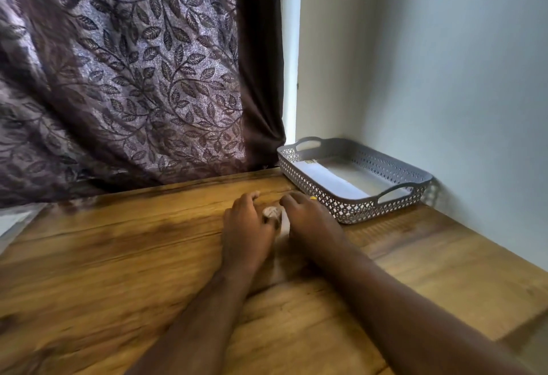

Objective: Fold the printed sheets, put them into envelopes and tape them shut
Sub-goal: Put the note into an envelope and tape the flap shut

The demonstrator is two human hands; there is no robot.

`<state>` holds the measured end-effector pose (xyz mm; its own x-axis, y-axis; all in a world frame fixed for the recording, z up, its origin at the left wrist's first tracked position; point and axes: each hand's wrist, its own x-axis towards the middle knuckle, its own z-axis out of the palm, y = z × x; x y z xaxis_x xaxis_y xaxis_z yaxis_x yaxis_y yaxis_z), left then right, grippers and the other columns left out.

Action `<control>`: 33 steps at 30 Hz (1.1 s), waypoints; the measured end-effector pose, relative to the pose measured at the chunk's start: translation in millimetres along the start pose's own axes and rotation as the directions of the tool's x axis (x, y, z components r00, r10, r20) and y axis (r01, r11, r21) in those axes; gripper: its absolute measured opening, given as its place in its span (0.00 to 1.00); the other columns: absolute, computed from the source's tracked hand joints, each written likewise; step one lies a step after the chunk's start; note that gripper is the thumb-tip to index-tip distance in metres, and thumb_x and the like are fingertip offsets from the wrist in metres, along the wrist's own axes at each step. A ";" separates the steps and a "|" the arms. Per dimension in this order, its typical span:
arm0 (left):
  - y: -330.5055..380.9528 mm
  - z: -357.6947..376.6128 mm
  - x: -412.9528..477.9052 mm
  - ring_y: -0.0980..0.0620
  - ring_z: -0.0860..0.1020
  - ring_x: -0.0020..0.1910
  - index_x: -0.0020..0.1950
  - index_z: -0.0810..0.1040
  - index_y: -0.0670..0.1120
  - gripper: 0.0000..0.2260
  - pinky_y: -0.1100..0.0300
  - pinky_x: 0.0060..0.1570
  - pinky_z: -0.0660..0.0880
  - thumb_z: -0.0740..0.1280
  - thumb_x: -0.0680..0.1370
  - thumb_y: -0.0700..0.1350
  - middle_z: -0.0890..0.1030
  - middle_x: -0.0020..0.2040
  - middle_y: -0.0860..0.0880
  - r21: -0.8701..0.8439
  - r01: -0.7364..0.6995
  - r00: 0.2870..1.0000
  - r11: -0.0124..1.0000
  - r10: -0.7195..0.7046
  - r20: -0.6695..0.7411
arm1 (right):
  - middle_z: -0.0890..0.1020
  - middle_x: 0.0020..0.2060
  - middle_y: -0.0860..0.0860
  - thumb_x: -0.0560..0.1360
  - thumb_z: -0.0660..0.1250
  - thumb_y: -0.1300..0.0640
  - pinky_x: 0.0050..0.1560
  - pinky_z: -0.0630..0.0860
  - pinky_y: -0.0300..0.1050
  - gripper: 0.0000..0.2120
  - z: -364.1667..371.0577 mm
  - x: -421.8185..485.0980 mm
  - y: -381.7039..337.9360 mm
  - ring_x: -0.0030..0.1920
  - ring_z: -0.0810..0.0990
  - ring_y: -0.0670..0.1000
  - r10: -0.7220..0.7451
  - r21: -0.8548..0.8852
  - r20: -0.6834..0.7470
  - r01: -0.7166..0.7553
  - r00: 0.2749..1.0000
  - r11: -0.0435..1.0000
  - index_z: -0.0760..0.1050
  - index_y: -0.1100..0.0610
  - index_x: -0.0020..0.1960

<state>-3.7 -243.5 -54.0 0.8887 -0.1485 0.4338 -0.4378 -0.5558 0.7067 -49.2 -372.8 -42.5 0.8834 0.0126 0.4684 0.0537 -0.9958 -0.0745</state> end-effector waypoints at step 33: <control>8.5 -0.2 -12.6 0.56 0.77 0.45 0.55 0.78 0.54 0.17 0.61 0.46 0.75 0.78 0.70 0.51 0.79 0.50 0.56 -0.237 -0.209 0.963 0.949 0.242 0.118 | 0.83 0.47 0.48 0.77 0.65 0.51 0.54 0.71 0.52 0.06 -26.0 -63.2 42.9 0.49 0.82 0.56 0.133 -0.266 -0.049 -0.141 0.990 0.954 0.80 0.48 0.51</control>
<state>-18.7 -246.2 -53.4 0.7662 -0.3737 0.5227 -0.6334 -0.3027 0.7121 -114.8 -418.6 -52.4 0.8590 -0.1245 0.4965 -0.1972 -0.9756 0.0965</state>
